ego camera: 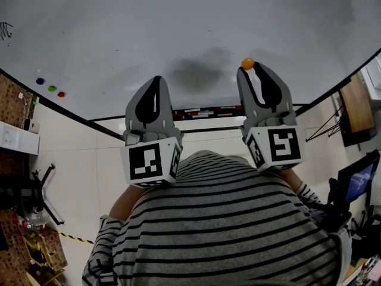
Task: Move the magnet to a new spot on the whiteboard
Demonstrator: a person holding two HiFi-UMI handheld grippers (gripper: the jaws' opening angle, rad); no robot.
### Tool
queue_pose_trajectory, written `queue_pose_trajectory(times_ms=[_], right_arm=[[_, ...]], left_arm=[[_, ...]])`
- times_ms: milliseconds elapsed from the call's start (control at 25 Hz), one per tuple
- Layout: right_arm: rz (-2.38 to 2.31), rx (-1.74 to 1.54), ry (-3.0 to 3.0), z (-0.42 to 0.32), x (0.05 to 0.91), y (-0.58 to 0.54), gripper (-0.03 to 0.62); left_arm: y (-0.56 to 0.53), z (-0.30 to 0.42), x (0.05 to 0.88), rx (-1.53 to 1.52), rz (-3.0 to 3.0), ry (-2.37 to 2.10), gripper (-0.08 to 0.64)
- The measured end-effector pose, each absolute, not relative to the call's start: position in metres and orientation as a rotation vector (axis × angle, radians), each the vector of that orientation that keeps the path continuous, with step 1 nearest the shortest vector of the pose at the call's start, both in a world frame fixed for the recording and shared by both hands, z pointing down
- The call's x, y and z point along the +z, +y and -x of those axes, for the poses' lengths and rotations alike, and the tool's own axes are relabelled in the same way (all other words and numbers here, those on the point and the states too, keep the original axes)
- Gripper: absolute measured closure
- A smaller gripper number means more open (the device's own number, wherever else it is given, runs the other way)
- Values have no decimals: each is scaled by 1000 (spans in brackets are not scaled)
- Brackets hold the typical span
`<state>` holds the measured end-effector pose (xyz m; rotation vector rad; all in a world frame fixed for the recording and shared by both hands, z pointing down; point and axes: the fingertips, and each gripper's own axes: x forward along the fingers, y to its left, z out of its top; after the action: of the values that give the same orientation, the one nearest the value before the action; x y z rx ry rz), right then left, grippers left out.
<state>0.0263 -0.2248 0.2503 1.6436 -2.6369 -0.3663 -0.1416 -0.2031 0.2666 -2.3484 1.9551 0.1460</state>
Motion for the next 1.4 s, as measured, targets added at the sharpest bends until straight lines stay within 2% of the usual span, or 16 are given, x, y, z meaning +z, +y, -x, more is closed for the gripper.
queue_pose_trajectory(times_ms=[160, 520, 1040, 1400], right_arm=[[-1645, -424, -2617, -23, 242, -226, 469], [-1780, -768, -2556, -30, 160, -260, 469], [-1871, -836, -2468, -23, 152, -278, 468], [-1802, -713, -2584, -35, 166, -254, 453]], left_arm=[[-203, 146, 268, 143, 2338, 1966, 544], [-208, 161, 269, 137, 2312, 1990, 545], [-204, 178, 260, 144, 2264, 2022, 545], [-210, 171, 264, 148, 2303, 1989, 545]])
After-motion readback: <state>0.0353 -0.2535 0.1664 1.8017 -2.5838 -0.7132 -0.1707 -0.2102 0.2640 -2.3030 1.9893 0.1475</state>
